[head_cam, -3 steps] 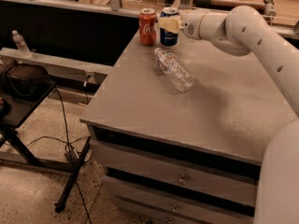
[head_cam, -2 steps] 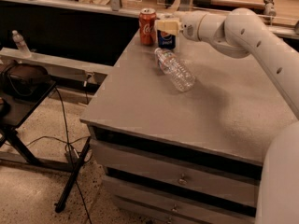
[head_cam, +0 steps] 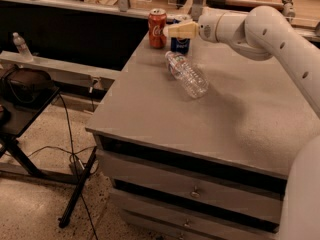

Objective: Move pepsi can near coke can

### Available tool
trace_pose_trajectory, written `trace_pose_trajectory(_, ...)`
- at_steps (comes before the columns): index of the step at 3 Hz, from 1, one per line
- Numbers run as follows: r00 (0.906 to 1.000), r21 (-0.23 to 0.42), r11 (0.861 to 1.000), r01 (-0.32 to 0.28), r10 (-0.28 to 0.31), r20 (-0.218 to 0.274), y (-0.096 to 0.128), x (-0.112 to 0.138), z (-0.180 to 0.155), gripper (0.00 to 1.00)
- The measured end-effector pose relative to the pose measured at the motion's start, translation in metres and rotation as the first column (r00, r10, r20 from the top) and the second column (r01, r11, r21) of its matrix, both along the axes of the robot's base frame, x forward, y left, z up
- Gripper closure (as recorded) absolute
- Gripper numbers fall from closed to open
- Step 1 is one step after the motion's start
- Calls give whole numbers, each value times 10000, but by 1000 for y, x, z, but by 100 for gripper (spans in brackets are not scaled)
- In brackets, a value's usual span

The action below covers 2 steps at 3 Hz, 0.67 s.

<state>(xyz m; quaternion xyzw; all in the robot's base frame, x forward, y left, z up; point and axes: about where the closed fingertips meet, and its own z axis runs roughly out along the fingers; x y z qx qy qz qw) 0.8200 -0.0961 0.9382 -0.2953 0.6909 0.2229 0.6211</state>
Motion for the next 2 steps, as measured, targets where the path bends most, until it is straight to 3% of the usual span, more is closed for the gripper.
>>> trace_pose_trajectory(2,9957,-1135,9914,652,-572,723,-43,-20,31,0)
